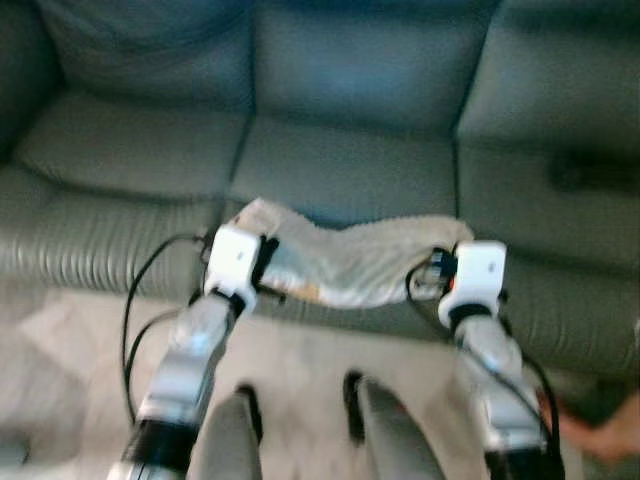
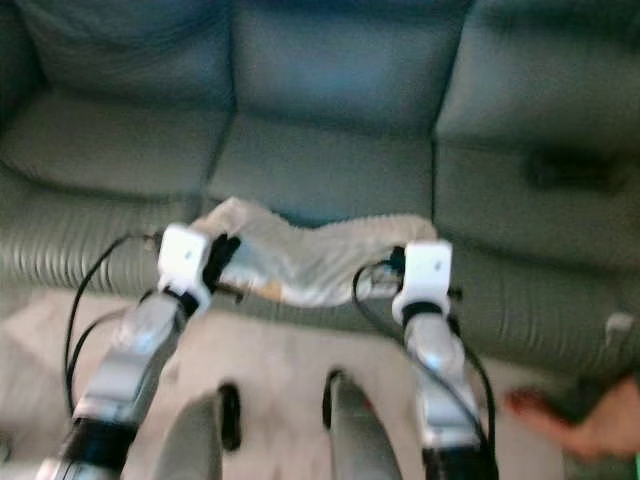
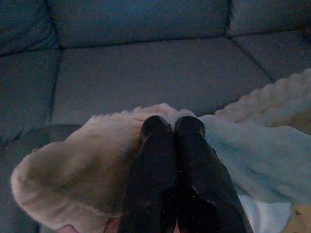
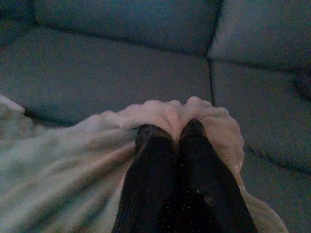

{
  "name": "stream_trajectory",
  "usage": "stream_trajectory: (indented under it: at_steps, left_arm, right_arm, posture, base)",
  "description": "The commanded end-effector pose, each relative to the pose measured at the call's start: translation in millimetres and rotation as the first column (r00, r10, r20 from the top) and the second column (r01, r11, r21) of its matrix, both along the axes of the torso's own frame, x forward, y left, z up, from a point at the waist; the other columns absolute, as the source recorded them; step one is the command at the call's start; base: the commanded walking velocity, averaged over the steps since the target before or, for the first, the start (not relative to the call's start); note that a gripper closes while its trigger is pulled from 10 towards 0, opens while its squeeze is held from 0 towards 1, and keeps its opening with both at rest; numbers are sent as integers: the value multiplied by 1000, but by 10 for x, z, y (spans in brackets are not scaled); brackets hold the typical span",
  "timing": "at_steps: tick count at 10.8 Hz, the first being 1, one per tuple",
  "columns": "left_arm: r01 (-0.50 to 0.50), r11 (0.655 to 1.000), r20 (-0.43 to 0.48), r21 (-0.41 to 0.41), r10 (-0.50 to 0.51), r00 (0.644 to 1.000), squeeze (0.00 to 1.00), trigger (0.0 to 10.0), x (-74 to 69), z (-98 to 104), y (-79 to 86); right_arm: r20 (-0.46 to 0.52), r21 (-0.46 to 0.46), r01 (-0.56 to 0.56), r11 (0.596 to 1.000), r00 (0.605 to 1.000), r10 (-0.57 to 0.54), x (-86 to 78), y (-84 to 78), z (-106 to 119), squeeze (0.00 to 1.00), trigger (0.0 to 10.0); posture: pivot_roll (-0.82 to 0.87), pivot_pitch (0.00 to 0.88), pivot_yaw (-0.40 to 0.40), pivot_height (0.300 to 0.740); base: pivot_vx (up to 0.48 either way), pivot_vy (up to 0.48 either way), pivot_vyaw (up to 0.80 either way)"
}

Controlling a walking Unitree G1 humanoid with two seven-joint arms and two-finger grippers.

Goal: Move the pillow to the sofa

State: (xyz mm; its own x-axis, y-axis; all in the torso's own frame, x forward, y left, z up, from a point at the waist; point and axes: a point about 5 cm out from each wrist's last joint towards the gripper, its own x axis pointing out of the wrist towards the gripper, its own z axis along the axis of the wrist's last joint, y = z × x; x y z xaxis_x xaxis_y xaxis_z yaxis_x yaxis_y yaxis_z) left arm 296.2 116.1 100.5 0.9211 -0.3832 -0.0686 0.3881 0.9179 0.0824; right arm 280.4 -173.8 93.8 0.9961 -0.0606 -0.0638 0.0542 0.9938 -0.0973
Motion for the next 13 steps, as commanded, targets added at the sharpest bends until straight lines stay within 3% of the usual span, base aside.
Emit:
stream_trajectory:
  at_steps: [1, 3, 4, 6, 8, 10, 11, 13]
  left_arm:
    - [-6, 1000, -10, 16, 6, 1000, 0, 10000, 24, -79, -6]
    - [-54, 998, 11, 35, 54, 998, 0, 10000, 280, -63, -94]
    - [-66, 997, 22, 39, 65, 998, 0, 10000, 328, -42, -110]
    - [-78, 995, 24, 56, 77, 997, 0, 10000, 482, -32, -203]
    - [-76, 995, 1, 60, 76, 997, 0, 10000, 534, -79, -307]
    - [-35, 996, -39, 79, 38, 999, 0, 10000, 477, -197, -565]
    - [-26, 996, -56, 88, 31, 998, 0, 10000, 453, -237, -613]
    - [-34, 997, -89, 69, 40, 995, 0, 10000, 480, -212, -746]
  right_arm:
    - [-30, 4, 22, 1000, 999, -22, 35, -66, -50, 0, 10000]
    - [-26, -18, -4, 1000, 1000, 4, 272, -173, 0, 0, 10000]
    - [-22, -22, -16, 1000, 1000, 15, 311, -196, 6, 0, 10000]
    - [-13, -115, -60, 991, 998, 59, 456, -260, 27, 0, 10000]
    - [-34, -182, -74, 980, 997, 69, 494, -320, -40, 0, 10000]
    - [-33, -361, -95, 928, 995, 89, 473, -398, -101, 0, 10000]
    - [-40, -372, -116, 921, 993, 109, 453, -340, -139, 0, 10000]
    - [-57, -432, -252, 866, 966, 253, 364, 15, -289, 0, 10000]
  posture:
    - [-44, 516, 38, 740]
    - [-44, 540, 46, 740]
    - [-46, 544, 44, 740]
    - [-63, 539, 30, 740]
    - [-65, 532, 26, 740]
    - [-89, 524, 20, 740]
    - [-94, 524, 18, 740]
    - [-93, 527, 14, 740]
  base:
    - [0, 0, 0]
    - [0, 0, 0]
    - [0, 0, 0]
    - [0, 0, 0]
    - [0, 0, 0]
    - [0, 0, 0]
    - [0, 0, 0]
    - [0, 0, 0]
